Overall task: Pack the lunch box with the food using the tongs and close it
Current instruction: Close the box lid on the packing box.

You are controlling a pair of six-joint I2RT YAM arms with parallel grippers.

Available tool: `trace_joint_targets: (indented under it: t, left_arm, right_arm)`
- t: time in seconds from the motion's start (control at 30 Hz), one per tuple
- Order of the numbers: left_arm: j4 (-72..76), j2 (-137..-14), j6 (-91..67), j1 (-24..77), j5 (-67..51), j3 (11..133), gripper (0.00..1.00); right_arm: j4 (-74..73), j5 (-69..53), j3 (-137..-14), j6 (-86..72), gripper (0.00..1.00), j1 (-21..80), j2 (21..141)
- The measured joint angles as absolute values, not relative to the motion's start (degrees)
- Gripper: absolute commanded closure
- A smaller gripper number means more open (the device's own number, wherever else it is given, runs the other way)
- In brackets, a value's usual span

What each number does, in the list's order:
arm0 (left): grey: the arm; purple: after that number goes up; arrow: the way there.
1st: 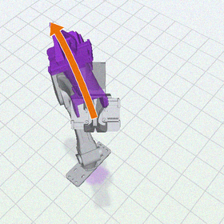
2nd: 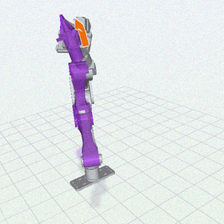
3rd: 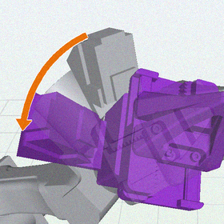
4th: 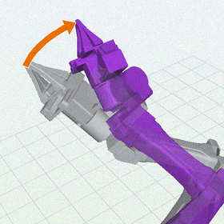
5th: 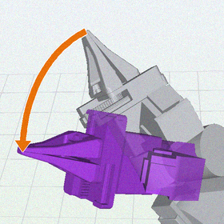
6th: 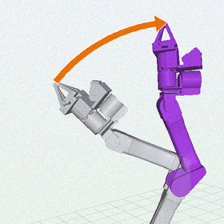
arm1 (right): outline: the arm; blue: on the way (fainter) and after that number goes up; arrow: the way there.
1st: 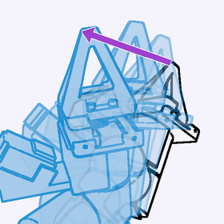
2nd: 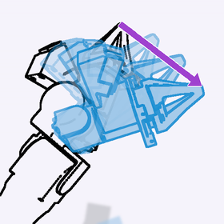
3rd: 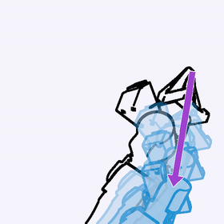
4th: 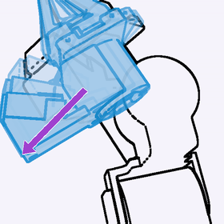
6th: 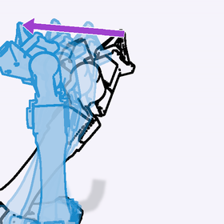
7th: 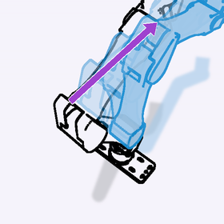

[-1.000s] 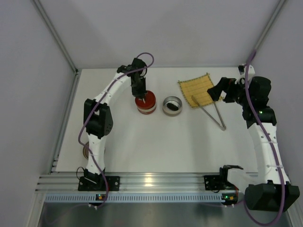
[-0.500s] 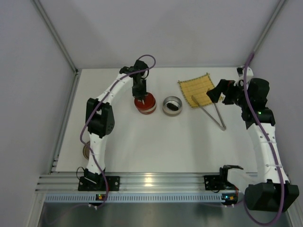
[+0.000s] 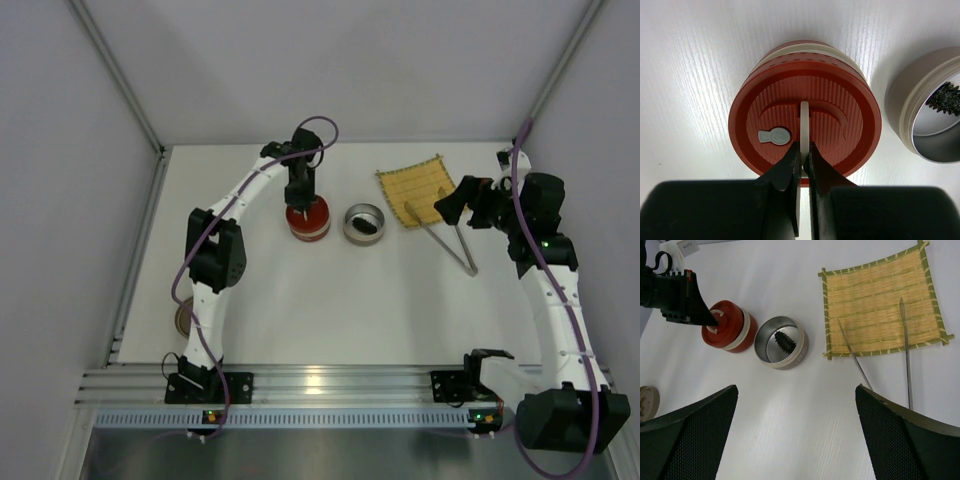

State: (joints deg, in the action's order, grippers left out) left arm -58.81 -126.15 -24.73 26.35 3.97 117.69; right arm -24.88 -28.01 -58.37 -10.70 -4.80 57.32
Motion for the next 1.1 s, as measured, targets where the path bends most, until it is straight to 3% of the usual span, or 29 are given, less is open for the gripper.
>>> trace_joint_targets:
  t: [1.1]
  left_arm:
    - [-59.1, -128.4, -20.9, 27.6, 5.0, 119.2, 1.00]
  right_arm:
    - [-24.5, -30.9, -57.7, -12.6, 0.01, -6.6, 57.4]
